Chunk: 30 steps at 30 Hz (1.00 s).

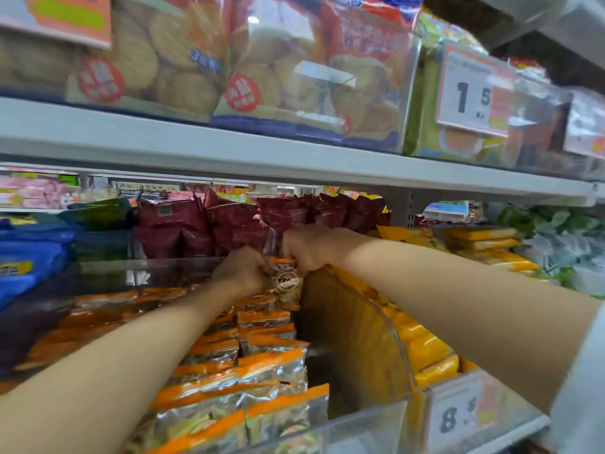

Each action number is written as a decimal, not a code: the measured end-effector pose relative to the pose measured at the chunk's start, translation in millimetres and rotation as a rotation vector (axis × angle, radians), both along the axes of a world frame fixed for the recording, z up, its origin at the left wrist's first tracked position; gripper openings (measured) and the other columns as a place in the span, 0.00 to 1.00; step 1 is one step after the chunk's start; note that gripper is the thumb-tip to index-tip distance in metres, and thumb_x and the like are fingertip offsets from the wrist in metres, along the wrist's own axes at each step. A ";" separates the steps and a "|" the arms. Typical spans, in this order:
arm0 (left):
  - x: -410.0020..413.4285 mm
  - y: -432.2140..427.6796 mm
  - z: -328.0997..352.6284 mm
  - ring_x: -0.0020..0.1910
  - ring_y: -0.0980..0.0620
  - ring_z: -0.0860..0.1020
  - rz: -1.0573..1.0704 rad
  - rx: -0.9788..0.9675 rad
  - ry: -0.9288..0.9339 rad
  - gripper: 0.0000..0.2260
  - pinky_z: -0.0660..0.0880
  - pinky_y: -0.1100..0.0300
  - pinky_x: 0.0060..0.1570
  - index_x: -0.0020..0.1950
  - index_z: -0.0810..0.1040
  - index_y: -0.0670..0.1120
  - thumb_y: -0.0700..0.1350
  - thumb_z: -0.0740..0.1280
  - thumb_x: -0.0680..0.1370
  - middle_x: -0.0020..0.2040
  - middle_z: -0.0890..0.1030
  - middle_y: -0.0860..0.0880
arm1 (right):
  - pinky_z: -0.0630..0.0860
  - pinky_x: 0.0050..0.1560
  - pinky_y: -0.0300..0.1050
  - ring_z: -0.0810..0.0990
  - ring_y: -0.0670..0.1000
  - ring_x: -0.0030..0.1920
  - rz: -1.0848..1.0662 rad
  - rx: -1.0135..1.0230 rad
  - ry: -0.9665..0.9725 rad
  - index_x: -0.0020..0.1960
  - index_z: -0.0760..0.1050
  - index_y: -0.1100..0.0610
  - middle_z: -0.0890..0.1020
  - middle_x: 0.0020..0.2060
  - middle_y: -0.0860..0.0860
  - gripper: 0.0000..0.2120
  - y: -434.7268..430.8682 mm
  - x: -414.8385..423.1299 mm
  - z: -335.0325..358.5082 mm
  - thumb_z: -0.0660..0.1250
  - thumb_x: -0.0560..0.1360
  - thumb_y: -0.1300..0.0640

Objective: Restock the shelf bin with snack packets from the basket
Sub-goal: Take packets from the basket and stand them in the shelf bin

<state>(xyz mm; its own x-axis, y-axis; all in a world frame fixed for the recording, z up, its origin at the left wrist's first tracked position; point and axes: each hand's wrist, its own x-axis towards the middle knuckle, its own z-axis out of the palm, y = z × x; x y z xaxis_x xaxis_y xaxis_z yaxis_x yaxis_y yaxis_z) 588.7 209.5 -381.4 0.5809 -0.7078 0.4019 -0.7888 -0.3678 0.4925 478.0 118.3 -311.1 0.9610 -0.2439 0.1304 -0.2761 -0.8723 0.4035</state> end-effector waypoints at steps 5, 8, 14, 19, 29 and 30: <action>3.1 2.1 2.6 0.36 0.64 0.74 -0.092 0.026 0.145 0.09 0.66 0.74 0.32 0.52 0.85 0.44 0.46 0.74 0.73 0.45 0.82 0.51 | 0.67 0.34 0.42 0.74 0.52 0.37 0.001 -0.035 -0.015 0.35 0.68 0.55 0.71 0.32 0.48 0.14 4.1 9.1 -5.8 0.72 0.73 0.62; 0.0 3.3 2.6 0.34 0.61 0.74 -0.120 0.110 0.160 0.05 0.68 0.72 0.29 0.41 0.82 0.48 0.47 0.72 0.76 0.38 0.80 0.53 | 0.70 0.41 0.44 0.74 0.52 0.41 -0.017 -0.038 0.028 0.49 0.76 0.56 0.73 0.40 0.49 0.08 4.5 15.4 -13.0 0.73 0.72 0.61; 6.0 5.1 -4.0 0.33 0.60 0.75 -0.093 0.035 0.137 0.06 0.70 0.65 0.36 0.42 0.85 0.46 0.47 0.73 0.74 0.37 0.82 0.51 | 0.74 0.44 0.45 0.77 0.52 0.44 -0.061 0.033 0.067 0.57 0.76 0.58 0.79 0.50 0.53 0.15 1.6 20.0 -13.4 0.73 0.72 0.61; 3.8 7.8 -3.8 0.42 0.56 0.78 -0.055 -0.016 0.185 0.09 0.73 0.63 0.47 0.49 0.85 0.45 0.45 0.77 0.70 0.46 0.84 0.49 | 0.74 0.45 0.45 0.77 0.52 0.46 -0.051 -0.008 0.072 0.58 0.76 0.58 0.77 0.47 0.51 0.18 1.4 20.7 -17.4 0.76 0.71 0.57; 11.0 6.2 -3.3 0.50 0.51 0.80 -0.046 0.041 0.242 0.08 0.76 0.56 0.56 0.51 0.85 0.45 0.44 0.75 0.73 0.51 0.84 0.47 | 0.77 0.52 0.48 0.78 0.55 0.50 -0.095 -0.131 0.149 0.73 0.64 0.65 0.78 0.61 0.58 0.38 3.6 21.9 -20.0 0.75 0.71 0.49; 10.2 6.0 -3.0 0.51 0.50 0.80 -0.038 0.057 0.241 0.09 0.76 0.55 0.57 0.52 0.85 0.45 0.45 0.74 0.73 0.52 0.84 0.46 | 0.78 0.54 0.49 0.79 0.55 0.52 -0.101 -0.146 0.159 0.73 0.63 0.64 0.79 0.60 0.58 0.39 3.5 22.8 -21.2 0.76 0.70 0.48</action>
